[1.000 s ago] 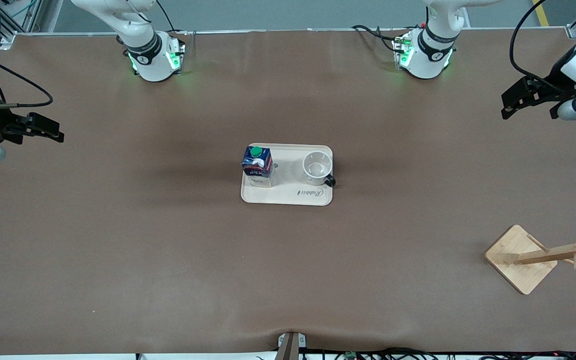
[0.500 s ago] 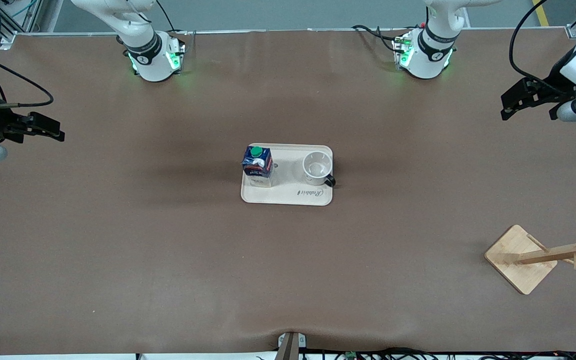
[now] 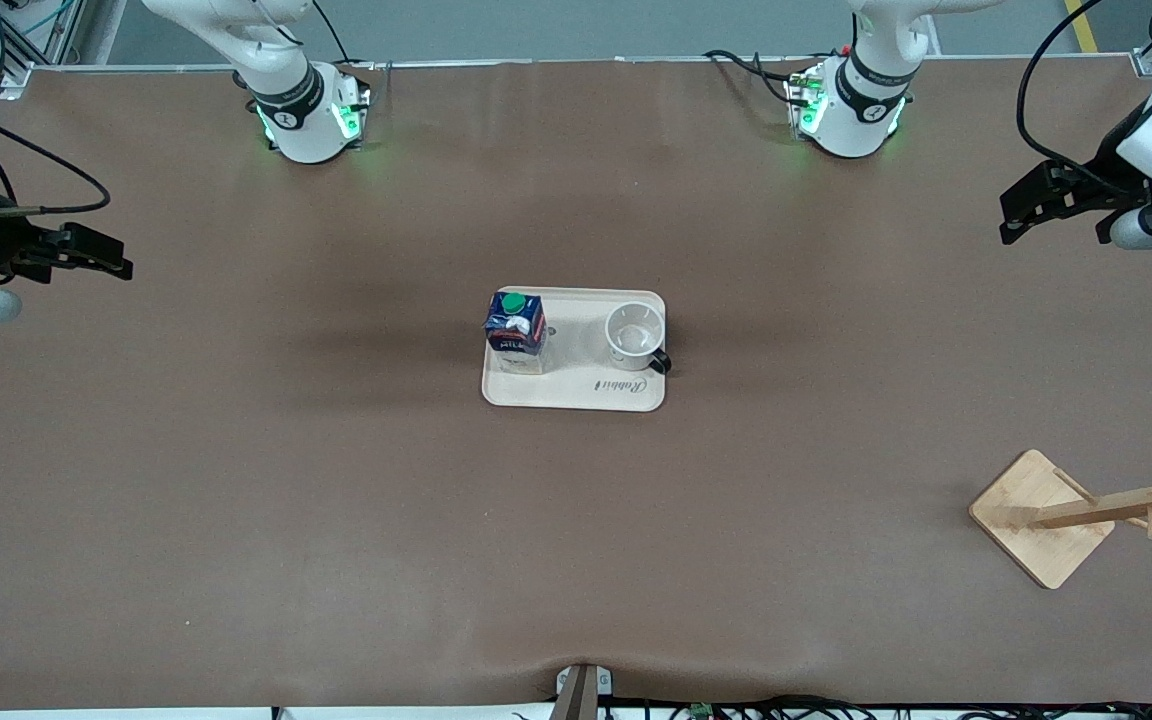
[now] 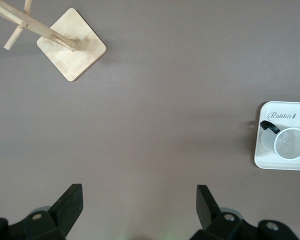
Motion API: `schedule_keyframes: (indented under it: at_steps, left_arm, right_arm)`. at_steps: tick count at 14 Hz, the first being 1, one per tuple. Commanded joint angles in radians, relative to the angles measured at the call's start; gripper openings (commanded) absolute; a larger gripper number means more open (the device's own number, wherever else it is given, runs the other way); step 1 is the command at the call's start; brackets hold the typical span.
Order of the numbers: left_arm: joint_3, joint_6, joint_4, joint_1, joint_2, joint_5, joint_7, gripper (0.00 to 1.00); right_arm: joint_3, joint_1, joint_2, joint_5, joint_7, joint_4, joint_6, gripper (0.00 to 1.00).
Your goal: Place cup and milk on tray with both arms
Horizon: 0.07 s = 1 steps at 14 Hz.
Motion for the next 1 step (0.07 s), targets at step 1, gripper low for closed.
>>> schedule_keyframes:
  at_steps: [1]
  left_arm:
    - [-0.001, 0.003, 0.011, 0.003, 0.014, -0.004, 0.003, 1.0]
  right_arm:
    - [0.009, -0.024, -0.008, 0.008, -0.007, -0.005, -0.028, 1.0]
